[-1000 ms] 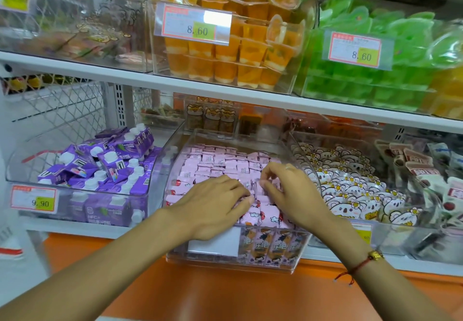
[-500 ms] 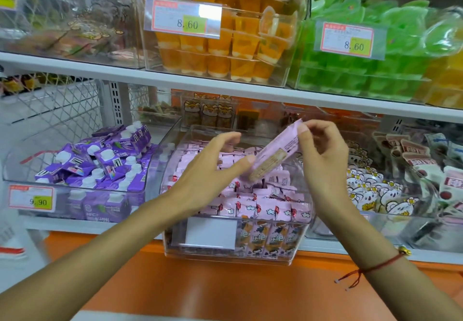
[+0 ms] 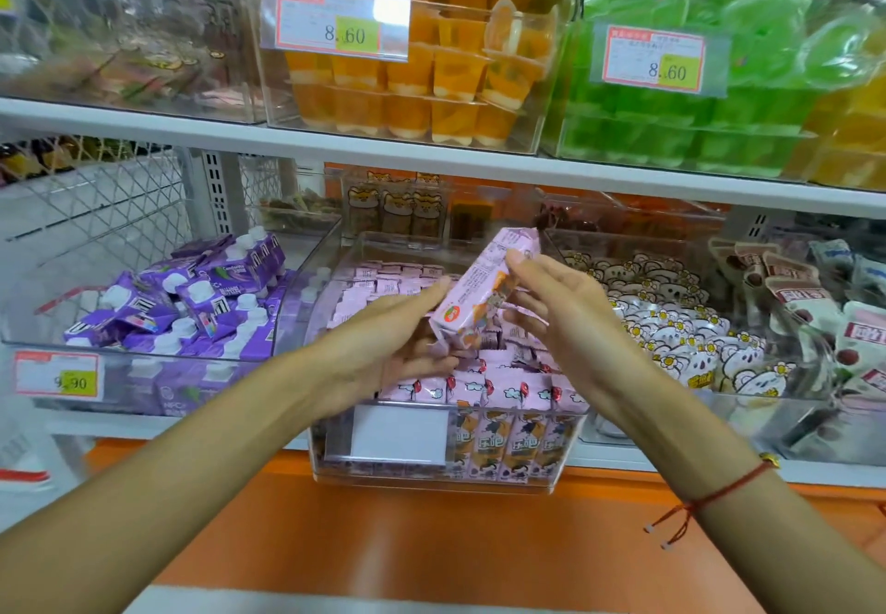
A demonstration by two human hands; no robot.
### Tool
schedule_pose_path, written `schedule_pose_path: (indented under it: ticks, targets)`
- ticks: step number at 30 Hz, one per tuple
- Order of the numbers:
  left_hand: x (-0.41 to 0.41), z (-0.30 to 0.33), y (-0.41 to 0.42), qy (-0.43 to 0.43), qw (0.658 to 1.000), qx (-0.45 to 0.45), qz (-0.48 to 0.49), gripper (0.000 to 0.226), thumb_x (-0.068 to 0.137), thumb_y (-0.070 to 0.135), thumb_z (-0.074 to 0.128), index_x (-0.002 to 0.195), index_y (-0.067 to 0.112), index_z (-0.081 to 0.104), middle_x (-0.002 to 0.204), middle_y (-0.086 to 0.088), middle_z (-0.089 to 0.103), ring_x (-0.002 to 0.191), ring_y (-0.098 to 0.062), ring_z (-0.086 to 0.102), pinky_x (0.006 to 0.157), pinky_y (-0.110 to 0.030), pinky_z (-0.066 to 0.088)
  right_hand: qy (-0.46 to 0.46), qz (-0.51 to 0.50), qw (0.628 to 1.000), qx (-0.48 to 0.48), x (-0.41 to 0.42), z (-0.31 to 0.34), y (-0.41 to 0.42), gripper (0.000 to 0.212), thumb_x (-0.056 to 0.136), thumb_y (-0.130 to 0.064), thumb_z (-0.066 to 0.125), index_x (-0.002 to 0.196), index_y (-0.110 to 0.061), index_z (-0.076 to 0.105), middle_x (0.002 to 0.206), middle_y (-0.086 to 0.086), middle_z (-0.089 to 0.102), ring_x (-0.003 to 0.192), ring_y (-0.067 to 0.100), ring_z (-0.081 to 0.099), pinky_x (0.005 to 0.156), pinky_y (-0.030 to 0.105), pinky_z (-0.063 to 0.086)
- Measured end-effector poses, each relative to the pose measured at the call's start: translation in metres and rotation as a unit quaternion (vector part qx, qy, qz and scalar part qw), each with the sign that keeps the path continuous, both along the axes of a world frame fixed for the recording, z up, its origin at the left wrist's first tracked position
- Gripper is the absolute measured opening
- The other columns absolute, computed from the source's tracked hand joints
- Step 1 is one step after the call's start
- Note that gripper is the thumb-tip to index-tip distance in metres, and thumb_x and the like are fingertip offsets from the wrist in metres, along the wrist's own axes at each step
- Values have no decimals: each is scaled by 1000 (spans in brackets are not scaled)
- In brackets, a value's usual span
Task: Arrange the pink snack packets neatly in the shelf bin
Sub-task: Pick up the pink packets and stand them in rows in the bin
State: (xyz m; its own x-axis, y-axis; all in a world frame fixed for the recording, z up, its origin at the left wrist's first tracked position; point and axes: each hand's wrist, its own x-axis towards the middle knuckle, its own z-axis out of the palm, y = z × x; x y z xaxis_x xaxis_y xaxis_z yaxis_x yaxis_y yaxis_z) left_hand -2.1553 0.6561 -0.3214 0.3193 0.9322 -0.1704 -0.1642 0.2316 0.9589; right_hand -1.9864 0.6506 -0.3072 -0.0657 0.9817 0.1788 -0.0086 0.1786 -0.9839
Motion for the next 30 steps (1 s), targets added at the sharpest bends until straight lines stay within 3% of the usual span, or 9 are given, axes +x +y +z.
schedule_pose_path:
  ticks: [3,7,10,13,16,19,22,26,30]
  targets:
    - [1,1,1,90,992,90,-6,40,90,52,46,102,22,69,101,-1,74,89,-12,69,72,-22,57,35,-83,996,0,1,1,-1,35,75,-36,75,96,-12,61,66,-5,68,62,4,62,61,17,50]
    - [-2,0,-2,142,972,185,-33,37,73,52,67,109,40,65,104,12,71,89,0,67,75,-17,55,95,-109,989,-18,4,0,0,44,72,-30,78,99,-7,52,54,-1,62,50,6,58,54,15,50]
    - [-4,-3,2,140,972,186,-12,33,72,38,74,103,41,61,108,13,70,98,-2,66,86,-24,54,124,-104,987,-25,4,1,-1,42,71,-31,77,96,-8,53,66,5,68,52,5,62,54,13,51]
    - [-7,-5,5,90,977,194,10,33,76,32,74,108,34,64,102,12,73,96,-2,67,79,-18,54,139,-83,986,-28,5,0,-1,44,71,-33,76,101,-8,55,87,8,72,65,9,68,58,14,53]
    - [-11,-4,9,114,949,274,109,34,81,24,73,114,23,65,102,10,71,93,2,66,73,-7,50,-118,-180,971,108,9,-8,1,44,81,-30,72,113,-17,45,105,-1,60,88,10,62,72,18,50]
    - [-17,-5,14,201,893,353,195,35,82,23,72,114,21,60,102,12,66,95,4,61,75,-5,48,-365,-208,865,275,15,-18,-2,29,86,-19,66,108,-18,47,100,-3,53,90,13,51,76,23,42]
    - [-20,-10,14,231,884,363,185,38,79,28,74,112,24,56,98,18,64,90,10,60,72,-4,48,-504,-135,807,276,16,-33,-8,16,93,-29,55,107,-22,54,105,-5,55,99,12,49,74,28,40]
    - [-16,-18,13,278,863,386,170,35,76,34,76,98,30,49,89,26,64,86,11,61,70,-5,45,-604,-48,756,249,18,-48,-17,40,100,-43,30,126,-24,53,117,-5,56,107,14,49,80,25,37]
    - [-17,-10,9,389,789,461,119,31,78,35,74,97,30,49,103,17,65,98,1,59,74,-4,40,-595,-10,768,237,27,-46,-21,43,98,-46,26,129,-27,51,121,-11,52,110,11,48,79,23,36]
